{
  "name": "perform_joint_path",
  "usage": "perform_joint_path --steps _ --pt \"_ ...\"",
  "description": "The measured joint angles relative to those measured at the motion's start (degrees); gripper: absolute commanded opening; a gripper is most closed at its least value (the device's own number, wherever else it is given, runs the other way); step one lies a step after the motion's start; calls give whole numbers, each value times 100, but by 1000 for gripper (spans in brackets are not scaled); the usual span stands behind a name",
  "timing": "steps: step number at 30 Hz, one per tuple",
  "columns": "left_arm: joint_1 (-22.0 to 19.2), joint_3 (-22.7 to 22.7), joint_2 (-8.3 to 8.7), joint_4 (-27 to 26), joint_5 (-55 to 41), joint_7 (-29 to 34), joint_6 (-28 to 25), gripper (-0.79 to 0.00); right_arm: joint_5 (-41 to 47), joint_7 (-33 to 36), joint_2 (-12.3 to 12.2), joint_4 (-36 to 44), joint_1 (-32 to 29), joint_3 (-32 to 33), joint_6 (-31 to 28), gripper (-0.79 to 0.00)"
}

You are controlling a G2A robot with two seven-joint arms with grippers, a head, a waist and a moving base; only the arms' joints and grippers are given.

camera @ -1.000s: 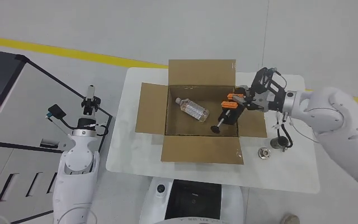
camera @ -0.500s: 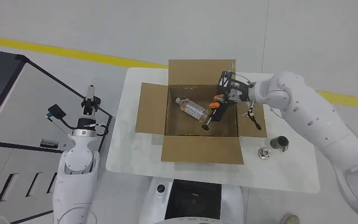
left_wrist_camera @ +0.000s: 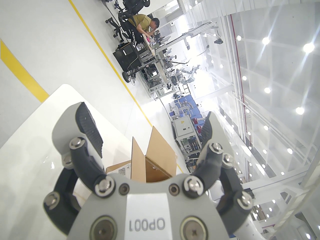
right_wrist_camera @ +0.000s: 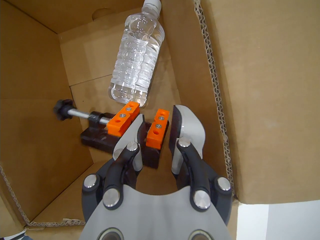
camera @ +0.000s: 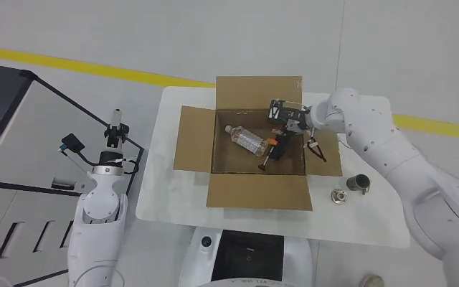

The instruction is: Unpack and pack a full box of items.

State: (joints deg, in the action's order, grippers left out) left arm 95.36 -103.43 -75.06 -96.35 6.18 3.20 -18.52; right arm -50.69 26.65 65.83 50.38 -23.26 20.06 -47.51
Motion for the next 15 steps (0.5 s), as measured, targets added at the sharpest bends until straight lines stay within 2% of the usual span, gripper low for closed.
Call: perform_joint_path --steps 5,9,12,15 --pt "0 0 0 0 0 0 0 0 92 -245 99 -289 76 97 -233 -416" --pt "0 0 0 0 0 0 0 0 212 -654 6 -261 123 361 -600 -425" --pt "0 0 0 0 0 0 0 0 320 -1142 -261 -16 90 809 -993 -431" --pt "0 0 0 0 0 0 0 0 327 -1819 -745 633 -204 1550 -1059 -440"
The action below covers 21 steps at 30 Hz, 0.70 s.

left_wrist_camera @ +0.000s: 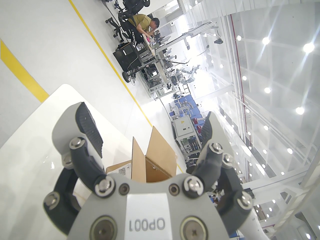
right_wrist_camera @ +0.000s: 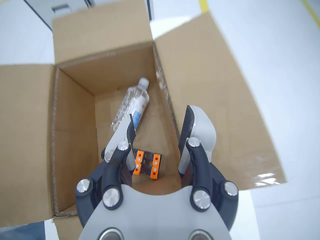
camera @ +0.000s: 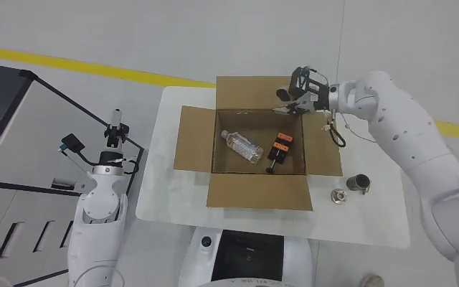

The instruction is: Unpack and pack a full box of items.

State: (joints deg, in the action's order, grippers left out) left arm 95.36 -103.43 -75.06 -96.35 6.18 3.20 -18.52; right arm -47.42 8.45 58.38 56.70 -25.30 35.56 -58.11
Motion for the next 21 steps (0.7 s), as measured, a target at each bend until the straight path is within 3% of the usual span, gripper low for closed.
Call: perform_joint_path --steps 3,7,10,11,13,17,21 --pt "0 0 0 0 0 0 0 0 -87 -684 -657 940 -755 1131 11 -440" --pt "0 0 0 0 0 0 0 0 -126 -1250 -1482 2227 -2514 3245 92 -437" --pt "0 0 0 0 0 0 0 0 123 -1482 -1798 2995 -4023 4746 408 -428" --pt "0 0 0 0 0 0 0 0 233 -1548 -1849 3182 -4487 5172 482 -416" --pt "0 0 0 0 0 0 0 0 567 -1740 -1895 3560 -5560 6043 471 0" --pt "0 0 0 0 0 0 0 0 841 -1748 -1891 3806 -6949 6768 299 0" --pt "0 0 0 0 0 0 0 0 827 -1745 -1892 3791 -6706 6720 308 0"
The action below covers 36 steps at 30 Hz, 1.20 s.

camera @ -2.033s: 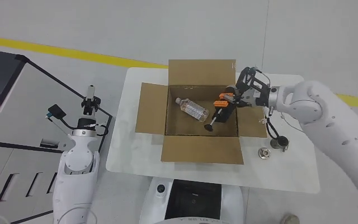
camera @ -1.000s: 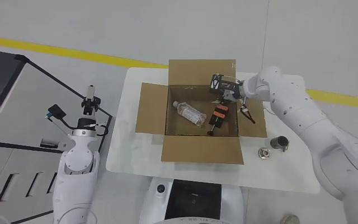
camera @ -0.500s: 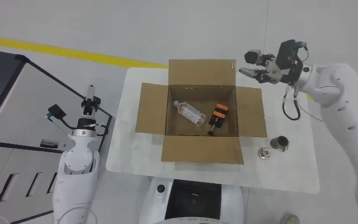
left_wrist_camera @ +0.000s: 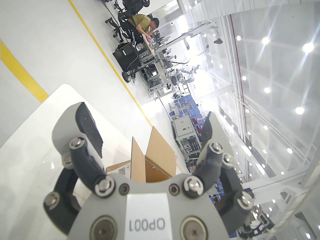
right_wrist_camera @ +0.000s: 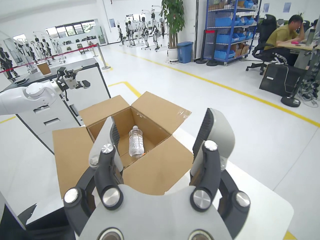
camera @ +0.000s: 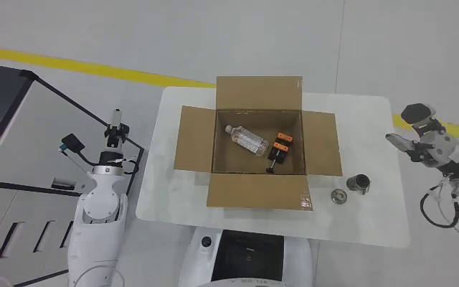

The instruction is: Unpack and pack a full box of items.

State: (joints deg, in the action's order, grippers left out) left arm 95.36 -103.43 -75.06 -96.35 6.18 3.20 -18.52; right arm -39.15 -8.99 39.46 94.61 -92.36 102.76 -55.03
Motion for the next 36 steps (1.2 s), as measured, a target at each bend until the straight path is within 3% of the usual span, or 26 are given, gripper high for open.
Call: perform_joint_path --steps 8,12,18,22,25,28,36 --pt "0 0 0 0 0 0 0 0 -14 -23 8 90 41 7 -8 0" --pt "0 0 0 0 0 0 0 0 -106 -89 64 908 -323 267 216 -31" --pt "0 0 0 0 0 0 0 0 -721 -452 296 1834 -2042 1210 985 -34" --pt "0 0 0 0 0 0 0 0 -1535 -1254 642 2171 -3737 1909 2279 -9" --pt "0 0 0 0 0 0 0 0 -1867 -1262 932 1912 -4549 1684 2933 0" --pt "0 0 0 0 0 0 0 0 -1954 -990 1119 1661 -4314 1108 2579 0" --pt "0 0 0 0 0 0 0 0 -1950 -999 1112 1672 -4229 1127 2476 0"
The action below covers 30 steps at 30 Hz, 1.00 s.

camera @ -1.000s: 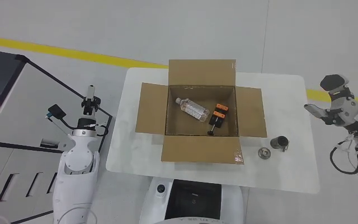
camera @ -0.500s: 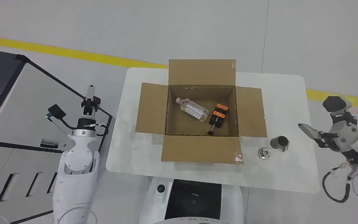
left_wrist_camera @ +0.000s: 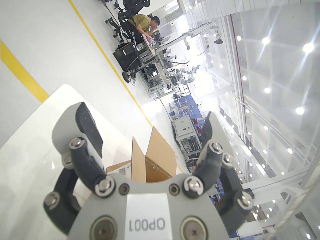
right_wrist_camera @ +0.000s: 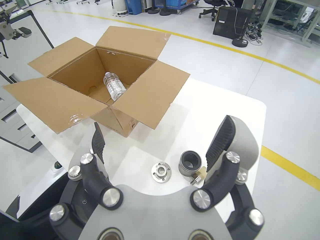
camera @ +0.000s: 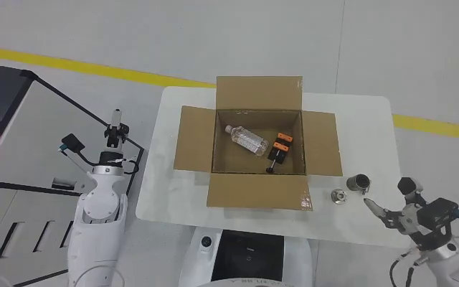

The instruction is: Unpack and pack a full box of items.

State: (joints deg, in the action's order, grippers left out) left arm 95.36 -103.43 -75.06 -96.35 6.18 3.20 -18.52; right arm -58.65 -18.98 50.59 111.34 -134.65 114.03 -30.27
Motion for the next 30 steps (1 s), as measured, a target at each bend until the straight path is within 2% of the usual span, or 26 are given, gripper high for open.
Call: perform_joint_path --steps 2,3,5,6,9,12,13,14,15,16,20,21,23,25,30 --pt "0 0 0 0 0 0 0 0 -68 86 21 -75 49 -77 123 0" --pt "0 0 0 0 0 0 0 0 -107 128 47 -137 66 -198 306 -68" --pt "0 0 0 0 0 0 0 0 77 7 120 -369 15 -474 801 -302" --pt "0 0 0 0 0 0 0 0 196 -96 152 -506 1 -547 987 -348" --pt "0 0 0 0 0 0 0 0 338 -282 272 -1032 -2 -865 1422 -369" --pt "0 0 0 0 0 0 0 0 537 -321 371 -1313 22 -1157 1922 -443" --pt "0 0 0 0 0 0 0 0 547 -304 399 -1343 91 -1280 2121 -446" --pt "0 0 0 0 0 0 0 0 528 -261 416 -1370 180 -1380 2241 -428" --pt "0 0 0 0 0 0 0 0 478 -181 429 -1402 293 -1486 2341 -86" --pt "0 0 0 0 0 0 0 0 398 -18 435 -1412 459 -1601 2391 0" --pt "0 0 0 0 0 0 0 0 359 140 433 -1382 596 -1632 2336 0" --pt "0 0 0 0 0 0 0 0 361 133 433 -1382 590 -1629 2335 -477" --pt "0 0 0 0 0 0 0 0 374 149 434 -1399 608 -1625 2350 -554" --pt "0 0 0 0 0 0 0 0 463 380 447 -1559 855 -1681 2395 -585" --pt "0 0 0 0 0 0 0 0 530 766 484 -1925 1457 -1821 2504 -557"
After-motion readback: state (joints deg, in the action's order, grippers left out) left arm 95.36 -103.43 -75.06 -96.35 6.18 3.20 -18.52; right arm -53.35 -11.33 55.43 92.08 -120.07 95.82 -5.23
